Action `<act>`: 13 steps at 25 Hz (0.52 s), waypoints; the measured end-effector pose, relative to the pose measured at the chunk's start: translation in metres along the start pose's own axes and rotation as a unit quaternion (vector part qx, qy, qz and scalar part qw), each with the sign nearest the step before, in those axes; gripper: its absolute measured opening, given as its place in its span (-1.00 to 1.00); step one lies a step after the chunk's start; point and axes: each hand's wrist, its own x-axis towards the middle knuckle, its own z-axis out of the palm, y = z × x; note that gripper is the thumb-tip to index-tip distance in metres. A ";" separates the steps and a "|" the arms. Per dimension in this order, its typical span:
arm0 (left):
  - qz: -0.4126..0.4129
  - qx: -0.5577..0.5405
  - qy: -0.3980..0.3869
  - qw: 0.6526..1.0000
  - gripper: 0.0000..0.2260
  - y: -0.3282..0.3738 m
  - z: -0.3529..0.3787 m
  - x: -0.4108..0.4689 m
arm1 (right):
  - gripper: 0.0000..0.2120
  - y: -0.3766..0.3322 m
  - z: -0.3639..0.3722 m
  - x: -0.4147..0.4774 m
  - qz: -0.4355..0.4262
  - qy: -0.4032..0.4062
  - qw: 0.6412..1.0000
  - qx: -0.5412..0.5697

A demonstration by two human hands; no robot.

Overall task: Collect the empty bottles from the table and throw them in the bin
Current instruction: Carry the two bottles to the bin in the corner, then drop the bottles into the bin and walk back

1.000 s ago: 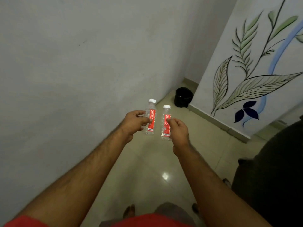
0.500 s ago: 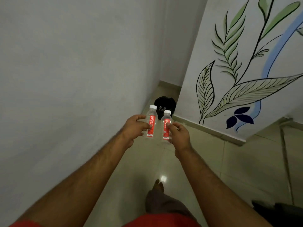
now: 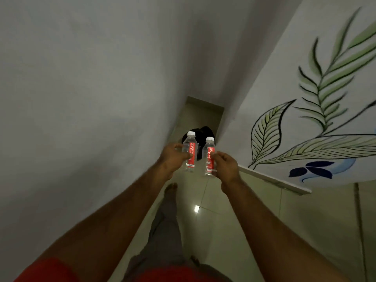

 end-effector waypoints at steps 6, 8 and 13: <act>-0.047 0.081 0.012 0.996 -0.57 0.009 0.005 0.220 | -0.96 -0.013 0.079 0.189 0.075 0.050 0.995 -0.039; -0.054 0.123 0.012 0.991 -0.61 -0.012 0.011 0.292 | -0.96 0.007 0.102 0.261 0.107 0.048 0.992 -0.054; -0.034 0.228 -0.029 0.973 -0.69 -0.102 0.050 0.463 | -0.80 0.115 0.124 0.424 0.153 0.066 0.982 -0.090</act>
